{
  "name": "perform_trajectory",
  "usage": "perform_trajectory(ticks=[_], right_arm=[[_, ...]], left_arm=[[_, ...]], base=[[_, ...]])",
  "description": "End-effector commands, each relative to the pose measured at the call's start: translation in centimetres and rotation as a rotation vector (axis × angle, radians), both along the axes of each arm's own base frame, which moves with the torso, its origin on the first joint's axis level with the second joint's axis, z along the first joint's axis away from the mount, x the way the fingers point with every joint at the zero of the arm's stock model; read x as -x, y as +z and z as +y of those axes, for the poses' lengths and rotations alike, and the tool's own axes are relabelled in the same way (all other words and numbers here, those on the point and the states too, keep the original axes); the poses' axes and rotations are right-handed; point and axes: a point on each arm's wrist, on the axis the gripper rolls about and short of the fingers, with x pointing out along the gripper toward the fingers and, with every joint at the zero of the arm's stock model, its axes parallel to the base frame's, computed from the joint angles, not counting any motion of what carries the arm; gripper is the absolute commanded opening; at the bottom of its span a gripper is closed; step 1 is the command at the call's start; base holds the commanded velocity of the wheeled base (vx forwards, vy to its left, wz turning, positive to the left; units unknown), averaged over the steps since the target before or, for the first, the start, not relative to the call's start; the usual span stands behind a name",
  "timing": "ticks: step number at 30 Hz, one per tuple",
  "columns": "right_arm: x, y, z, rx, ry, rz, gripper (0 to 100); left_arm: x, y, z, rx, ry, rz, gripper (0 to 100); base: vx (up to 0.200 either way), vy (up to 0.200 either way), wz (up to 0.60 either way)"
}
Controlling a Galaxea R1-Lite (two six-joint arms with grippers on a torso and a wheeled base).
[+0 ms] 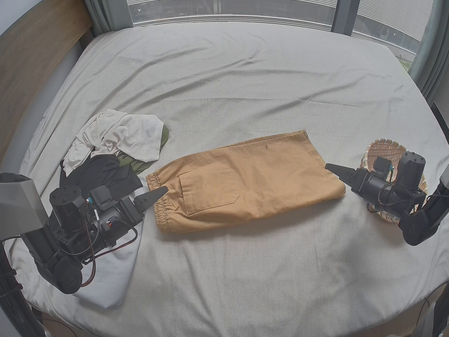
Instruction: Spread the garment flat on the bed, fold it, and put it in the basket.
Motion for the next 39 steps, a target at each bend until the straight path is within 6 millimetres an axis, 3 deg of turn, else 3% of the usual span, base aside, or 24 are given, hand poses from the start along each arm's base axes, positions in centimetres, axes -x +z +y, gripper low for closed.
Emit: perform_trajectory(ticks=[1,17,39], right_arm=[[-0.4,-1.6,0.0,0.003,-0.002,0.050,100],[0.0,-3.2,-0.1,0.016,-0.008,0.199,100],[-3.1,-6.9,0.6,-0.073,-0.055,0.246,100]], left_arm=[[0.0,-0.2,-0.2,-0.002,-0.005,0.005,100],[-0.4,-1.1,-0.2,-0.015,0.002,0.028,100],[-0.4,-1.0,-0.2,-0.014,0.002,0.025,100]], base=[[0.000,0.000,0.00],[0.000,0.000,0.00],[0.000,0.000,0.00]])
